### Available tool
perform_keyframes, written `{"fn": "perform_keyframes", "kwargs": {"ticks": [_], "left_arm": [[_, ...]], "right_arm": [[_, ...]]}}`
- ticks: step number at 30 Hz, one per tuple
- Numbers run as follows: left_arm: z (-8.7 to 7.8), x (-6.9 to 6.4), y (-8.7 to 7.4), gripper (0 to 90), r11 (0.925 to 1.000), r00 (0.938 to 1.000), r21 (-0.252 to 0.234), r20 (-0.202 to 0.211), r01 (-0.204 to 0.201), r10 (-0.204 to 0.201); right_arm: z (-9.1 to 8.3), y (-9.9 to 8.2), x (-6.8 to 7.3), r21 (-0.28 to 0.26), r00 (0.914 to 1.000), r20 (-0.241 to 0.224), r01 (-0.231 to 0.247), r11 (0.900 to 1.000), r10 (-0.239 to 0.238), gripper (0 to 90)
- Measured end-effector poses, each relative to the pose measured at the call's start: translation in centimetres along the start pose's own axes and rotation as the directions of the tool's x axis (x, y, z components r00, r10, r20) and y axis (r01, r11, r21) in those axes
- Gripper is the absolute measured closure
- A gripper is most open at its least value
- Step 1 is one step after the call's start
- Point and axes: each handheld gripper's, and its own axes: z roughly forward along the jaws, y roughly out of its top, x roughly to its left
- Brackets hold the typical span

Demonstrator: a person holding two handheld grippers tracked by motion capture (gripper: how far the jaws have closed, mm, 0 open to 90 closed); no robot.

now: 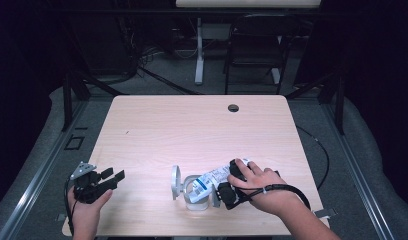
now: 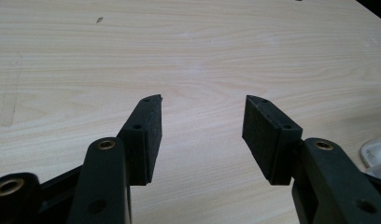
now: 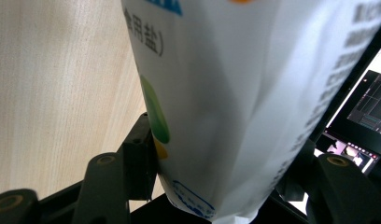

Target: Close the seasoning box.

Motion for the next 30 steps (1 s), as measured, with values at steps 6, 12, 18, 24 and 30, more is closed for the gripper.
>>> {"fn": "perform_keyframes", "kwargs": {"ticks": [6,12,18,24,30], "left_arm": [[0.06,-0.05,-0.03,48.0,0.9999,1.0,-0.01,-0.005,0.002,-0.002],[0.06,-0.04,-0.01,48.0,0.9999,1.0,-0.01,-0.002,0.002,-0.002],[0.05,-0.05,-0.02,48.0,0.9999,1.0,-0.011,-0.002,0.002,-0.002],[0.05,-0.06,-0.02,48.0,0.9999,1.0,-0.013,-0.001,0.003,-0.003],[0.09,-0.08,-0.02,48.0,0.9999,1.0,-0.014,-0.004,0.002,-0.002]], "right_arm": [[-0.06,0.06,-0.06,0.008,1.0,-0.008,0.0,1.0,0.0,43.0],[-0.03,0.05,-0.12,0.004,0.9998,-0.018,-0.001,1.0,0.001,43.0],[-0.05,0.09,-0.25,0.009,0.9997,-0.024,0.007,0.9999,-0.006,43.0],[-0.05,0.13,-0.29,0.014,0.9996,-0.025,0.009,0.9999,-0.009,43.0],[-0.05,0.14,-0.32,0.015,0.9996,-0.028,0.01,0.9998,-0.01,43.0]]}}
